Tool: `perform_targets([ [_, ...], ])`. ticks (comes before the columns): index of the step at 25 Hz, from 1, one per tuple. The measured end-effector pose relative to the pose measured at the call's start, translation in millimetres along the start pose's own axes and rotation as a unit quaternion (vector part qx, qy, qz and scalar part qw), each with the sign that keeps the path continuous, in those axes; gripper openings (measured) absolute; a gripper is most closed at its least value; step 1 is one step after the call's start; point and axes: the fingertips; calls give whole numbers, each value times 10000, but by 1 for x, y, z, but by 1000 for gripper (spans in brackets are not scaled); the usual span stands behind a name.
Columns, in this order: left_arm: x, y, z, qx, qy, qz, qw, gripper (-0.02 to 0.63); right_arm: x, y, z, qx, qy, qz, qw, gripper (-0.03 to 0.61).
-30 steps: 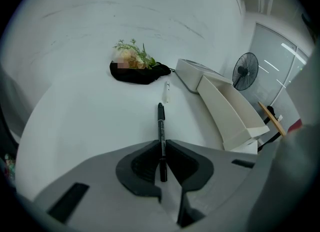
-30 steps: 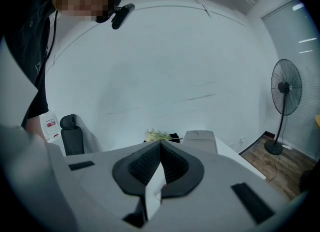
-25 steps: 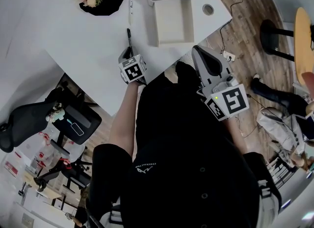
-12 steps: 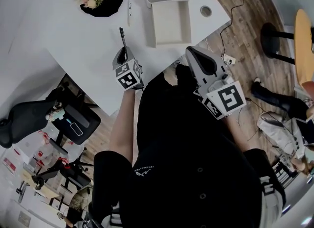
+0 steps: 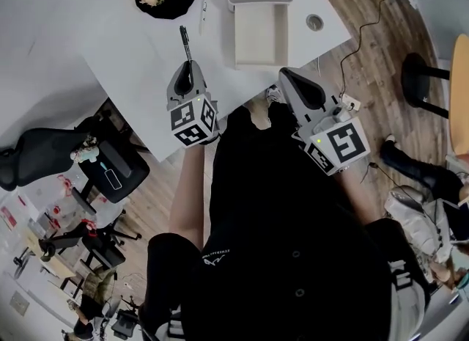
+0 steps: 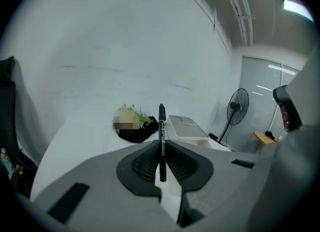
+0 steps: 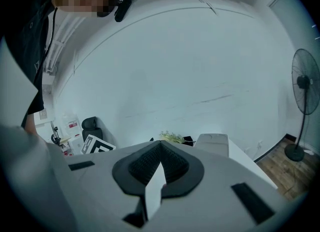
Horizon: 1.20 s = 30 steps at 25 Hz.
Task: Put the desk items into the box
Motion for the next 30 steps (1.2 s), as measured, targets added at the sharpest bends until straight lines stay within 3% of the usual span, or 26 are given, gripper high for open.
perform_targets([
  [9, -51, 48, -73, 357, -60, -838, 9958, 44, -16, 20, -19, -487, -93, -278, 9984, -2],
  [14, -70, 80, -117, 423, -368, -1127, 9920, 44, -23, 30, -21, -819, -16, -403, 9958, -2],
  [19, -68, 106, -157, 469, -646, -1248, 9890, 43, -27, 41, -23, -1095, 108, -504, 9927, -2],
  [30, -54, 115, -207, 363, -622, -1544, 9854, 43, -25, 64, -43, -1342, 313, -566, 9888, -2],
])
Point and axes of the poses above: the fingertips, and each gripper's own axes: y backward along the fingers, z to its left, x out of its underside, and after that the axes turned 14 degrees about x, right-handed
